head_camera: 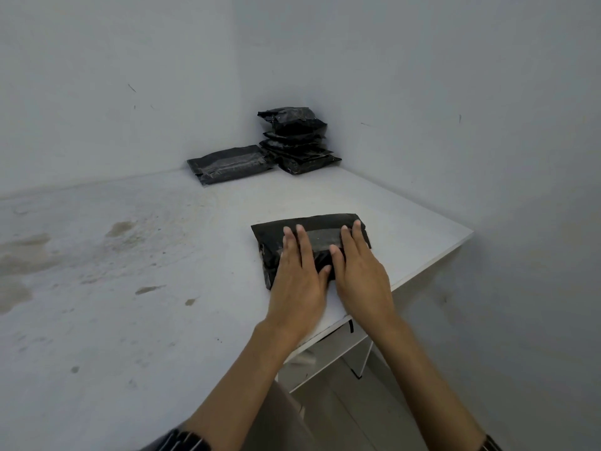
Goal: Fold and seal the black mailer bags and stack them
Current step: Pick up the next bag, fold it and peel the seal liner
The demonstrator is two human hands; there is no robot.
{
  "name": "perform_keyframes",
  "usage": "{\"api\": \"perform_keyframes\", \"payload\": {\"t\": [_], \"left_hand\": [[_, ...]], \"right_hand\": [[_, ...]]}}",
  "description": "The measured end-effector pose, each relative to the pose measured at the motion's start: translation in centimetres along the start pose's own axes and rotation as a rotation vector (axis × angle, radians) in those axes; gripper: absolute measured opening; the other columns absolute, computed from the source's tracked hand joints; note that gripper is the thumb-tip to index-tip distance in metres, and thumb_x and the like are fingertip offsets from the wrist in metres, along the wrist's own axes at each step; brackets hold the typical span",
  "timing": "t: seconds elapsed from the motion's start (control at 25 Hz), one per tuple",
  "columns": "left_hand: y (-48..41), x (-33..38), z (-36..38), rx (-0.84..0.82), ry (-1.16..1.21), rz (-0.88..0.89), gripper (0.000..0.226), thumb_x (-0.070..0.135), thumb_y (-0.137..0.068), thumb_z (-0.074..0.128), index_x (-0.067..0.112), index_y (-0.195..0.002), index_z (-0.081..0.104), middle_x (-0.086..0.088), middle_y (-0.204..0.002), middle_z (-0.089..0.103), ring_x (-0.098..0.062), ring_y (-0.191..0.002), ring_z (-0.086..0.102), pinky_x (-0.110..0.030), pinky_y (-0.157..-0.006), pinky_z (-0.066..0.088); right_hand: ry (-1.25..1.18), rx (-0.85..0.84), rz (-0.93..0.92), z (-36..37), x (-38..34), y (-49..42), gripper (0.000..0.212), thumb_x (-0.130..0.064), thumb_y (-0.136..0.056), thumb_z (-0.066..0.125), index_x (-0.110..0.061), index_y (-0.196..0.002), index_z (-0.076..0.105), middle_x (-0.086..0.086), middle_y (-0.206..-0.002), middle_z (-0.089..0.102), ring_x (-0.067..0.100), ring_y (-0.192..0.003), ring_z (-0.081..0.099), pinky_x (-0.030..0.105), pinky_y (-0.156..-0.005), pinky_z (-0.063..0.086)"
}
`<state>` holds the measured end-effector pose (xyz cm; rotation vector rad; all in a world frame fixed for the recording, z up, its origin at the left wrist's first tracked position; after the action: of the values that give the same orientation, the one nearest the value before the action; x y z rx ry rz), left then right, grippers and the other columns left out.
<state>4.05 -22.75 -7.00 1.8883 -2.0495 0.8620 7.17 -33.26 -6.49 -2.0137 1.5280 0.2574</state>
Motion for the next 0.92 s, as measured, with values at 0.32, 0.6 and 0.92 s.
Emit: {"api": "perform_keyframes", "payload": {"t": [0.32, 0.6, 0.92], "left_hand": [[0.6, 0.1, -1.0, -0.148, -0.372, -0.358, 0.099, 0.070, -0.087, 0.013, -0.005, -0.144, -0.013, -0.025, -0.153, -0.017, -0.031, -0.144, -0.016, -0.041, -0.116, -0.009], [-0.2, -0.1, -3.5, 0.024, -0.327, -0.224, 0.086, 0.066, -0.089, 0.015, 0.008, -0.150, -0.001, -0.020, -0.156, -0.009, -0.031, -0.144, -0.013, -0.049, -0.115, -0.007], [-0.4, -1.0, -2.1, 0.102, -0.160, 0.130, 0.045, 0.030, -0.102, 0.032, 0.022, -0.145, 0.032, -0.005, -0.157, 0.017, -0.018, -0.146, 0.008, -0.036, -0.118, 0.012]], "right_hand": [[0.139, -0.035, 0.169, -0.5, 2.0, 0.3, 0.077, -0.065, -0.089, 0.013, -0.009, -0.117, 0.057, 0.010, -0.111, 0.065, 0.026, -0.119, 0.052, 0.046, -0.116, 0.018], [-0.064, 0.200, -0.099, -3.6, 0.7, -1.9, 0.042, -0.039, -0.100, 0.037, -0.014, -0.132, 0.050, 0.001, -0.146, 0.042, 0.014, -0.138, 0.033, 0.038, -0.118, 0.008], [-0.318, 0.020, -0.255, -0.4, 0.7, -0.9, 0.027, -0.023, -0.096, 0.052, -0.014, -0.119, 0.065, 0.002, -0.139, 0.052, 0.012, -0.141, 0.028, 0.012, -0.110, 0.017]]}}
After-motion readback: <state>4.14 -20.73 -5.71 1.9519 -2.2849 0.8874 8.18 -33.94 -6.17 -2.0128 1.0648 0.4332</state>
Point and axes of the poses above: each hand's wrist, its own y-axis away from the middle knuckle, its own z-axis out of the palm, x = y × z, the point moved 2 cm from there along -y, towards the middle knuckle
